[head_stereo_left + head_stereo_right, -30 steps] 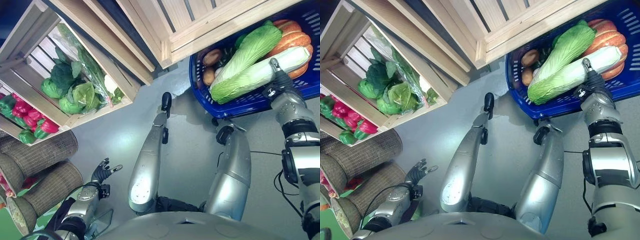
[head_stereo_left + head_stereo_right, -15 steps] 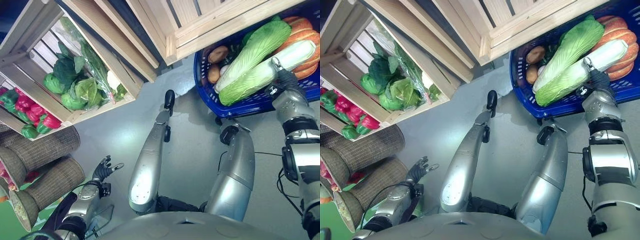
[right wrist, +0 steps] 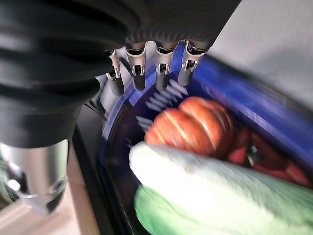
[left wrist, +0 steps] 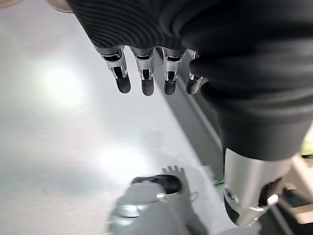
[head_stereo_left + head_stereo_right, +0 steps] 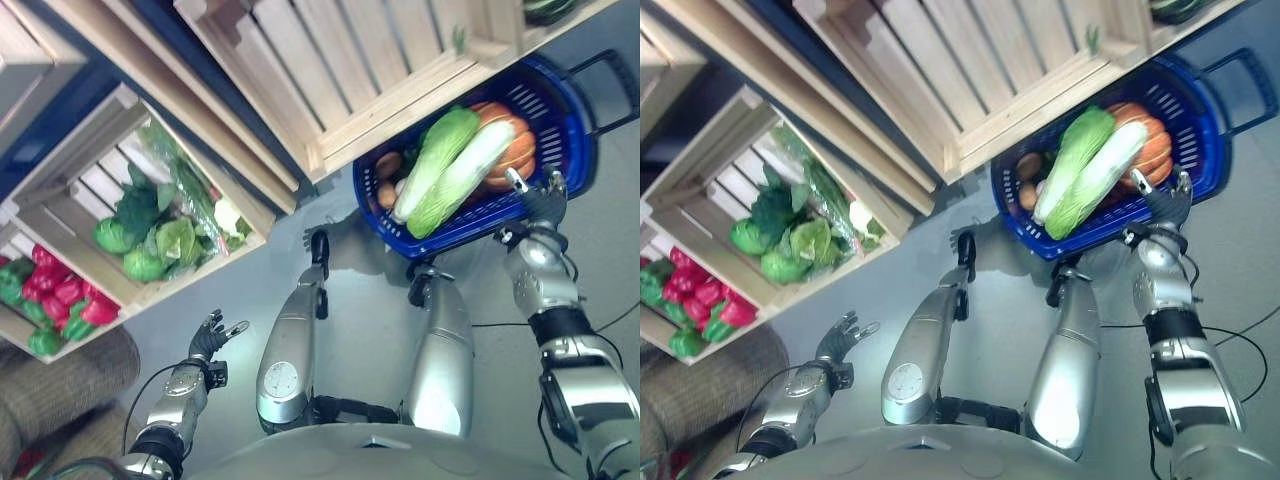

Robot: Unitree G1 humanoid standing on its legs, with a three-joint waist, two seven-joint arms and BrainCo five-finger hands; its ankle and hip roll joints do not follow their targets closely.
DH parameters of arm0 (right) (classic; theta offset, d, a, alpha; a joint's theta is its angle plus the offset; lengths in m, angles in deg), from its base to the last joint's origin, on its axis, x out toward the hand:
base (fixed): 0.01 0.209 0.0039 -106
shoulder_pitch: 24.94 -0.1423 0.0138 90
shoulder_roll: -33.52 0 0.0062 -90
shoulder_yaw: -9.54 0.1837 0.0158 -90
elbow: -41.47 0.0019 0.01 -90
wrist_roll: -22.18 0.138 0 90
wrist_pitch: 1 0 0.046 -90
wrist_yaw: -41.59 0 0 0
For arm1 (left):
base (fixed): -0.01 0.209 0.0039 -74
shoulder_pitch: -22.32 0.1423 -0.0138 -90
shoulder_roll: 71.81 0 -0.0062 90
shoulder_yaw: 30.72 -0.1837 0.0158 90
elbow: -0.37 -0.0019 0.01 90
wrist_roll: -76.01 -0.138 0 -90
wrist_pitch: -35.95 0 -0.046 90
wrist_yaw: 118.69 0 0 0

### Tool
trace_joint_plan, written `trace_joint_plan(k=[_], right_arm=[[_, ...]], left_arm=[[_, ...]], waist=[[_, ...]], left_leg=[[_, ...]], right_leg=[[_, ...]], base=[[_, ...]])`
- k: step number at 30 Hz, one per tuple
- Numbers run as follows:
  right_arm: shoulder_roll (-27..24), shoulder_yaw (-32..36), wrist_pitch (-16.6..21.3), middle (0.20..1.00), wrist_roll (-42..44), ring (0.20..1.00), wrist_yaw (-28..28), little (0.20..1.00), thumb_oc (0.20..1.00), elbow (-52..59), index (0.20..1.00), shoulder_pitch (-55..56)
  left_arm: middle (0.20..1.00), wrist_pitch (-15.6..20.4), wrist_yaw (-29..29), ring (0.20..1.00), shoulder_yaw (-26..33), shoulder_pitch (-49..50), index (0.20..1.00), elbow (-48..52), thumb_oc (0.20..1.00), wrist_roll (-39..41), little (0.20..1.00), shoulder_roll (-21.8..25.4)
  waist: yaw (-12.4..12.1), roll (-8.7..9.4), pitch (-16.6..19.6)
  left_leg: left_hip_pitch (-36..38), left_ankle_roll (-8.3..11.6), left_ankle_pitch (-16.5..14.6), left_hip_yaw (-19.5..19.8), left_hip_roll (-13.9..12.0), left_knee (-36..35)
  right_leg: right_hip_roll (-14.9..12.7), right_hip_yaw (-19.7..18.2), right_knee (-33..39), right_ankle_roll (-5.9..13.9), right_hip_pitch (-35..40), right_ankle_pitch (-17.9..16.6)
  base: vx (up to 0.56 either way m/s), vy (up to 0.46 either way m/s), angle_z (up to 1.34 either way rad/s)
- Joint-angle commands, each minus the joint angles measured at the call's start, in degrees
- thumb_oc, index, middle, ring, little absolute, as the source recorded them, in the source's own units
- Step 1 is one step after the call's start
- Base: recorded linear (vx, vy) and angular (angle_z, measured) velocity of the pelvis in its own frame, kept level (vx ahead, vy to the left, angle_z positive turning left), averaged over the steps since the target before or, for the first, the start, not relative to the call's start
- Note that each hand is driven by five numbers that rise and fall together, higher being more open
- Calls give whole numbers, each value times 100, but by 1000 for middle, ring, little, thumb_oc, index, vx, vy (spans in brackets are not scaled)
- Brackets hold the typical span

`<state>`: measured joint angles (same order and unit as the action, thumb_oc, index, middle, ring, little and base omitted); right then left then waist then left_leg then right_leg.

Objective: Pick up fruits and vegetables into the basket

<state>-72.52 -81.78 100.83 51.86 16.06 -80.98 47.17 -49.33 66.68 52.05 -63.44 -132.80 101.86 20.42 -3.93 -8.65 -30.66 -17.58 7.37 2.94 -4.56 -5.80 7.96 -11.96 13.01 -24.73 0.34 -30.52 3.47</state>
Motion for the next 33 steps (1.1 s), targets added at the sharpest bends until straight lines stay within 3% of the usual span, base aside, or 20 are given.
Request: trace_joint_plan(k=[1, 12, 15, 17, 20, 23, 30, 33], right_arm=[[107, 409, 596, 1000, -433, 1000, -12, 1000, 1000, 611, 1000, 685], [615, 376, 604, 1000, -1293, 1000, 925, 1000, 1000, 1499, 1000, 2403], [655, 200, 387, 1000, -1335, 1000, 1334, 1000, 1000, 1400, 1000, 2617], [659, 15, 15, 1000, -1294, 1000, 1656, 1000, 1000, 1264, 1000, 2713], [819, -381, -370, 1000, -1365, 1000, 2034, 1000, 1000, 680, 1000, 2728], [1168, -624, -937, 1000, -734, 1000, 2713, 1000, 1000, -202, 1000, 2628], [1676, -1061, -1037, 1000, -936, 1000, 3473, 1000, 1000, -2372, 1000, 2124], [1832, -1060, -1300, 1000, -707, 1000, 3610, 1000, 1000, -3022, 1000, 1968]], left_arm=[[1000, 168, 177, 1000, 302, 170, 1000, -572, 1000, 87, 1000, 182], [1000, 327, 305, 1000, 751, 703, 1000, -819, 1000, -651, 1000, -111], [1000, 404, 279, 1000, 719, 741, 1000, -968, 1000, -832, 1000, -151], [1000, 362, 169, 1000, 640, 738, 1000, -1022, 1000, -842, 1000, -153], [1000, 296, -16, 1000, 519, 604, 1000, -1216, 1000, -832, 1000, -136], [1000, 119, -389, 1000, 391, 401, 1000, -1432, 1000, -710, 1000, -116], [1000, 43, -1125, 1000, -12, -58, 1000, -1957, 1000, -532, 1000, -292], [1000, -8, -1381, 1000, -135, -214, 1000, -2173, 1000, -430, 1000, -405]], waist=[[238, 350, 180], [396, 883, 1544], [405, 964, 1811], [406, 1020, 1962], [401, 1086, 2134], [389, 1125, 2252], [290, 1046, 2358], [274, 994, 2382]], left_leg=[[238, -272, -67, -180, -9, -166], [1439, -303, -217, -323, -97, -779], [1673, -316, -274, -390, -95, -897], [1831, -320, -305, -452, -95, -1001], [2021, -325, -326, -516, -88, -1131], [2161, -324, -345, -557, -79, -1195], [2353, -346, -402, -566, -43, -1173], [2403, -362, -409, -561, -21, -1179]], right_leg=[[51, -55, 532, 500, 1011, 132], [49, -34, 1759, 780, 2545, -195], [11, -36, 1962, 868, 2783, -281], [-21, -19, 2098, 923, 2943, -333], [-43, 23, 2242, 972, 3123, -400], [-42, 68, 2385, 989, 3293, -457], [-43, 205, 2548, 957, 3539, -522], [-29, 247, 2569, 927, 3618, -508]], base=[[142, -13, -19], [159, 15, -12], [89, 32, -6], [28, 36, -6], [0, 0, 0], [4, 4, -1], [-14, 27, 0], [-33, 50, 0]])
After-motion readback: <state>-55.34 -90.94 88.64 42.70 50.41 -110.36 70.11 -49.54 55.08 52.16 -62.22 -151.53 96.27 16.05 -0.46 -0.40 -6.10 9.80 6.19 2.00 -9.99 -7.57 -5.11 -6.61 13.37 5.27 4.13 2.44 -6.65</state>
